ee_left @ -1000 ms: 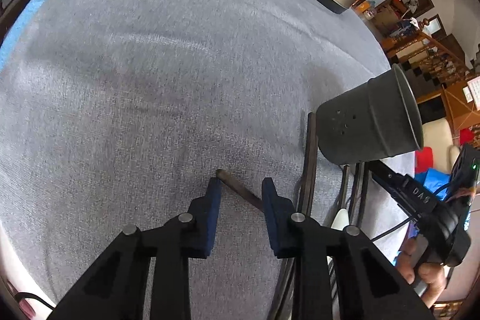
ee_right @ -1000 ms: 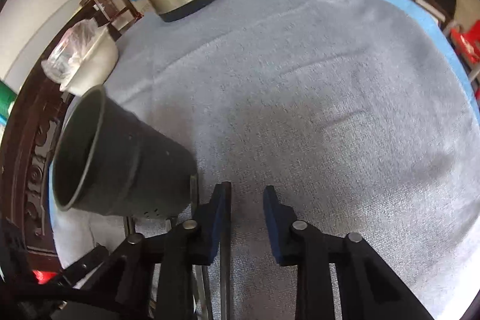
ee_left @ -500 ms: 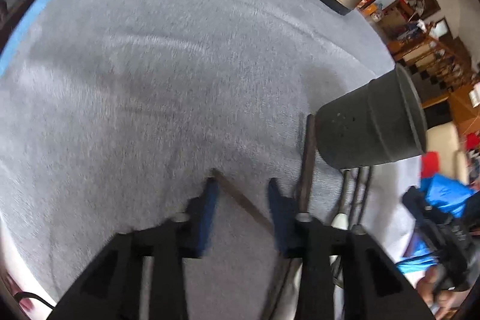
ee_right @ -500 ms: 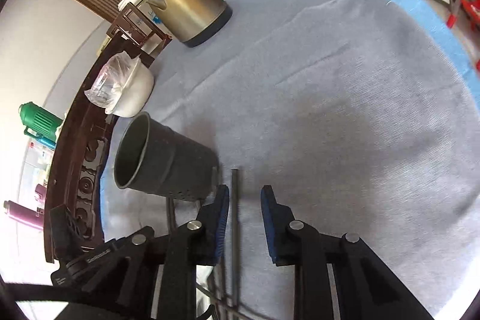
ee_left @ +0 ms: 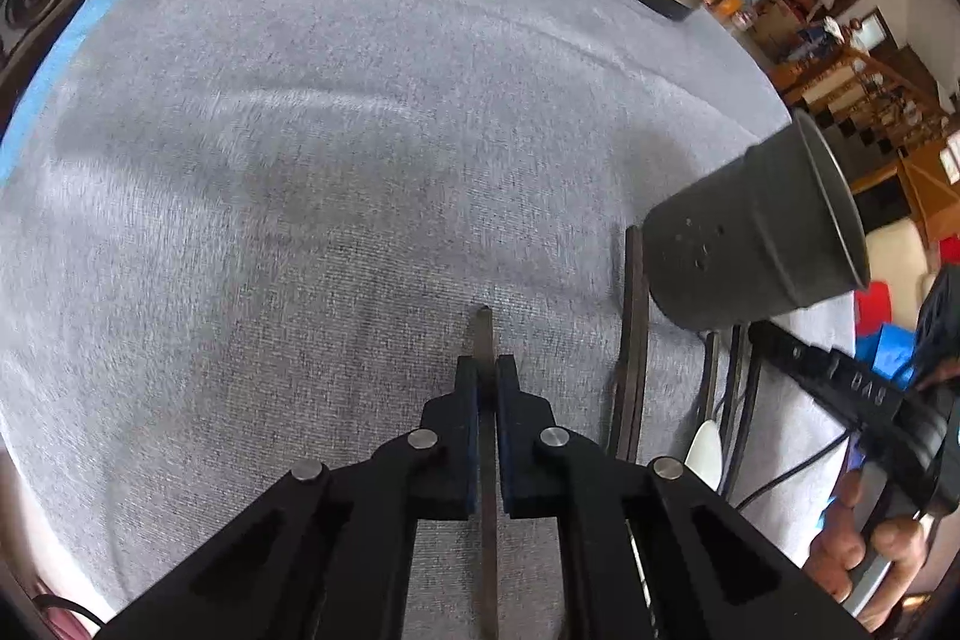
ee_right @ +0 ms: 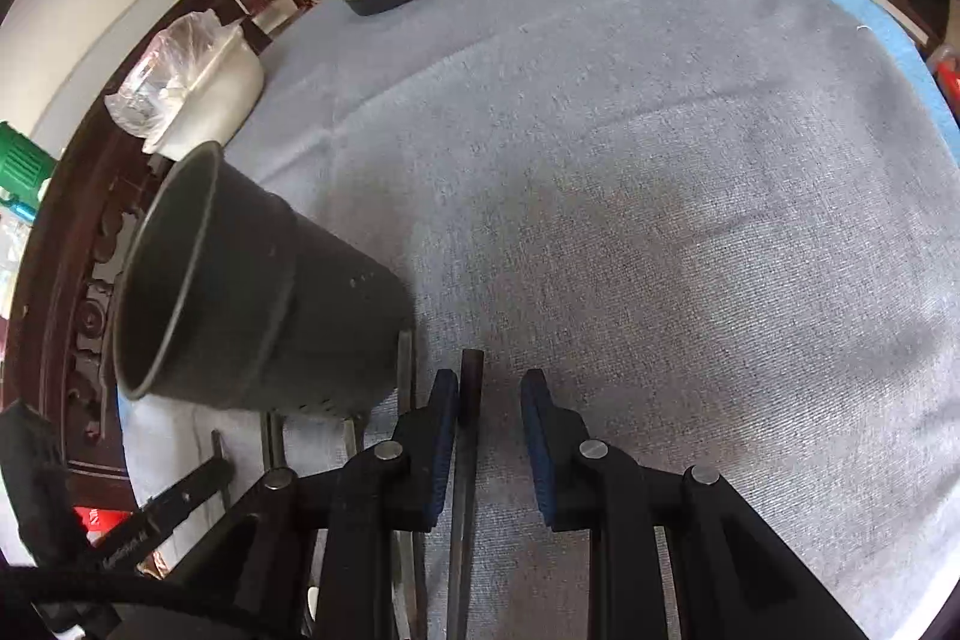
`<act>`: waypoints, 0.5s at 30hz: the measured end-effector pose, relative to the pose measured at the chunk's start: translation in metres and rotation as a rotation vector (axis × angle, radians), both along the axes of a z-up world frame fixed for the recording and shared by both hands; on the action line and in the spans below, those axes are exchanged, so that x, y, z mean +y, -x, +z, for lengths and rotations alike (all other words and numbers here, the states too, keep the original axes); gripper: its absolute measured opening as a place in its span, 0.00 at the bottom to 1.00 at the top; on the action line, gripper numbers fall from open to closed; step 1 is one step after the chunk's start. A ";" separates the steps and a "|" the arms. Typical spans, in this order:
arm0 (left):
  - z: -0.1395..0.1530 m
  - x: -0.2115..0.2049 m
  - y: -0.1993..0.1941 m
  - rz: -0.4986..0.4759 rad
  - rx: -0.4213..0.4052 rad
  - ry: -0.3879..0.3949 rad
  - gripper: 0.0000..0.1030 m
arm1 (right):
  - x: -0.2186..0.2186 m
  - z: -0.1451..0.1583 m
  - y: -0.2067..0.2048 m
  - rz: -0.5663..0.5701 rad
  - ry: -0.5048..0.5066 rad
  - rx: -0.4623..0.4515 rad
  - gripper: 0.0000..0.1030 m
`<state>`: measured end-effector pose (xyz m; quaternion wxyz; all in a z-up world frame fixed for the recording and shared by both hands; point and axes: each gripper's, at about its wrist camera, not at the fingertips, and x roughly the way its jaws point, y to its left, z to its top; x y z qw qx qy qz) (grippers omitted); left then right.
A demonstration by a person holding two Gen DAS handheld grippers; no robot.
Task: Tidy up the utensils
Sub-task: 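Lift the grey cup with the right gripper while the left gripper grasps a dark chopstick, then raise the chopstick with the left gripper and drop it into the held cup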
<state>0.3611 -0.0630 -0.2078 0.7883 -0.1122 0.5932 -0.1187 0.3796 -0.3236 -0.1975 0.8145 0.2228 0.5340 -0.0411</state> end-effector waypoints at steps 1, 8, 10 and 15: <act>0.000 -0.002 -0.001 -0.007 0.002 -0.006 0.06 | 0.000 0.000 0.000 -0.001 0.004 0.002 0.24; 0.000 -0.012 -0.007 -0.036 -0.009 -0.030 0.06 | -0.001 -0.001 0.008 0.015 -0.022 -0.021 0.07; 0.001 -0.020 -0.009 -0.049 -0.025 -0.064 0.06 | -0.004 0.005 0.017 0.012 -0.038 -0.054 0.07; 0.018 -0.026 0.004 -0.043 -0.090 -0.049 0.06 | -0.007 0.028 0.042 0.025 -0.091 -0.152 0.07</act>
